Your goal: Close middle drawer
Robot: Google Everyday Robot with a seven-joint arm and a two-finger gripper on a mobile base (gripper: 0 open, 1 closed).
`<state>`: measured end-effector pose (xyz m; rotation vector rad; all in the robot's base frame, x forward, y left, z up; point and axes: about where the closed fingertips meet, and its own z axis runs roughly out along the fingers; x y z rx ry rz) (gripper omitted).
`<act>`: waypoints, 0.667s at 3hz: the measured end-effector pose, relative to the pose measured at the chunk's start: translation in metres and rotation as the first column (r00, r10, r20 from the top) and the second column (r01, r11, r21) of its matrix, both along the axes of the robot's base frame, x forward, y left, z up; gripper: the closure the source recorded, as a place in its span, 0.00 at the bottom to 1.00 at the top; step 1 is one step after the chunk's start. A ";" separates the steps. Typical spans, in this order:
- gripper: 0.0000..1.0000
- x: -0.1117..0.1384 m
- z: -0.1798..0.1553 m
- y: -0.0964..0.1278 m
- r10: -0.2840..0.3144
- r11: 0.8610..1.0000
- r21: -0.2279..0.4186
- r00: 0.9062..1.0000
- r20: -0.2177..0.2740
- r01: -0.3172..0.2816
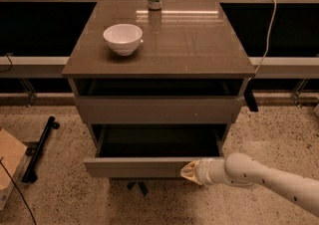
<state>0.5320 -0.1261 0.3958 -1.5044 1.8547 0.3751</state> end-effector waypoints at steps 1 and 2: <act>0.70 0.018 0.007 0.007 0.005 1.000 0.009 0.999 0.040 -0.005; 0.41 0.037 0.015 0.013 0.006 1.000 0.024 0.997 0.074 -0.008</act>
Offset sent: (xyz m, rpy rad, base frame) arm 0.0504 0.0140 0.0226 0.0317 -0.1035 0.0044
